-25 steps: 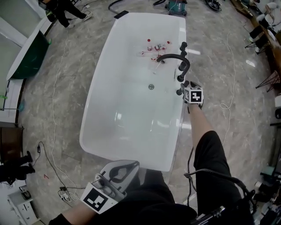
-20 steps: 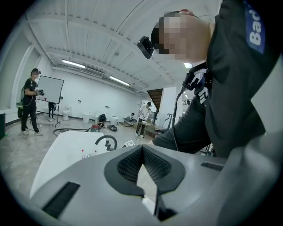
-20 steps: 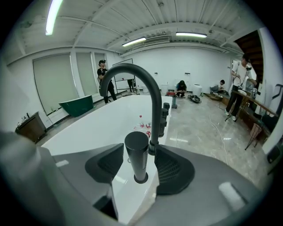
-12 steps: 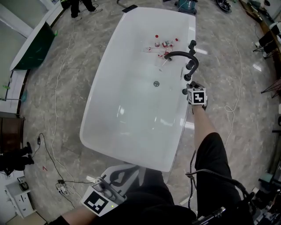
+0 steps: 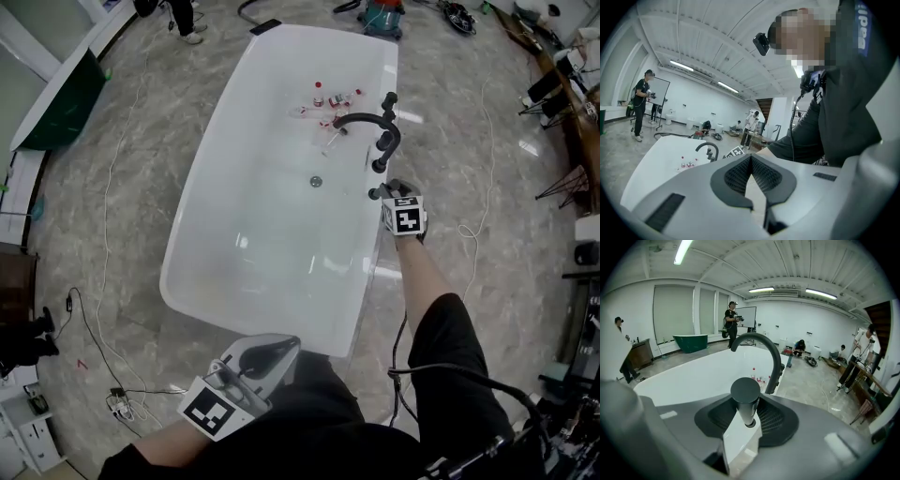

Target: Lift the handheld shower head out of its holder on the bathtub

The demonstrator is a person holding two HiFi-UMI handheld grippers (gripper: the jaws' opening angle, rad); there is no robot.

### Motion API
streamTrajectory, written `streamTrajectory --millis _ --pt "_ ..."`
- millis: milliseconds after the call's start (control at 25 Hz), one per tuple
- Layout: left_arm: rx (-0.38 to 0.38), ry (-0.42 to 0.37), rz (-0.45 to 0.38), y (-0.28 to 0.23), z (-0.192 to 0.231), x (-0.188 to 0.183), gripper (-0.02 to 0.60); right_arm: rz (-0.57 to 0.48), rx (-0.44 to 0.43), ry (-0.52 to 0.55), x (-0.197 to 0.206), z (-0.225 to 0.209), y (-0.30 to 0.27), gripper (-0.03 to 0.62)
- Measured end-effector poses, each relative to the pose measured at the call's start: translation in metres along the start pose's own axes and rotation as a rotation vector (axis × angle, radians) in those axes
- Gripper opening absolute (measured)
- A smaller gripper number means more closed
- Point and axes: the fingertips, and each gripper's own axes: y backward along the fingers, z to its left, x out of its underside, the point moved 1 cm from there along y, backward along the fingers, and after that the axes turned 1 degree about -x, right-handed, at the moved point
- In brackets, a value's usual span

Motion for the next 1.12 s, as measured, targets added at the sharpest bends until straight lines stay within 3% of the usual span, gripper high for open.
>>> streamTrajectory --millis 360,1120 --pt "0.097 -0.019 -0.074 0.019 -0.033 -0.019 0.005 -0.041 0.007 -0.009 -0.005 0.025 0.082 0.132" --pt "0.171 -0.075 -0.170 0.092 -0.064 -0.050 0.005 -0.118 0.020 -0.084 -0.001 0.115 0.214 0.132"
